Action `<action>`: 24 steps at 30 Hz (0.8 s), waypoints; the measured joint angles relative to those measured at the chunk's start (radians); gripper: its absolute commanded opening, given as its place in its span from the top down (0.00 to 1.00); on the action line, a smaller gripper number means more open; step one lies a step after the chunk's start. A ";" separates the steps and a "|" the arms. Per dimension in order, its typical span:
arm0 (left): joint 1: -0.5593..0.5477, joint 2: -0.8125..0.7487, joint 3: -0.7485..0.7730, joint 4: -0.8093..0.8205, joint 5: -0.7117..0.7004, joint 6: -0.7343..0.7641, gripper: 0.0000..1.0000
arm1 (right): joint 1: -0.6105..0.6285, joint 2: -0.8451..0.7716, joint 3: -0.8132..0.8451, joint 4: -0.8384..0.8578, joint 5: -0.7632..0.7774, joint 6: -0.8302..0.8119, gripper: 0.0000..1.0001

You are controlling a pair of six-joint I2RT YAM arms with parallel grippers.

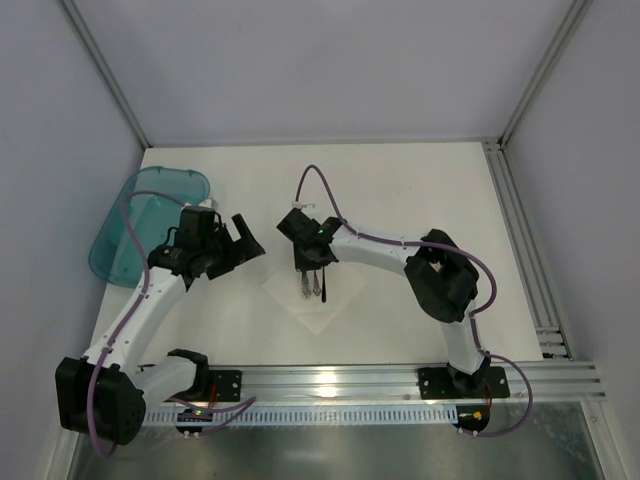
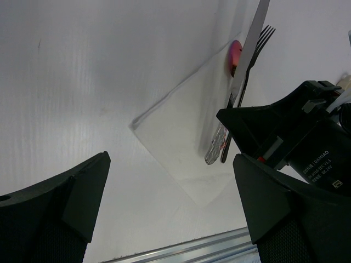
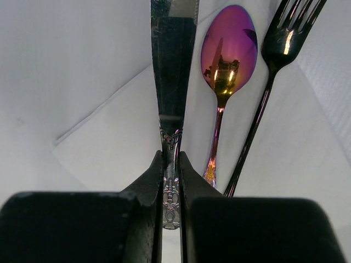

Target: Place the utensils on the paper napkin and roll it up

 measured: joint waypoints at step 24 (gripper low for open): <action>0.000 -0.022 -0.001 -0.003 0.000 0.004 0.00 | -0.001 0.060 0.005 -0.035 0.027 0.003 0.87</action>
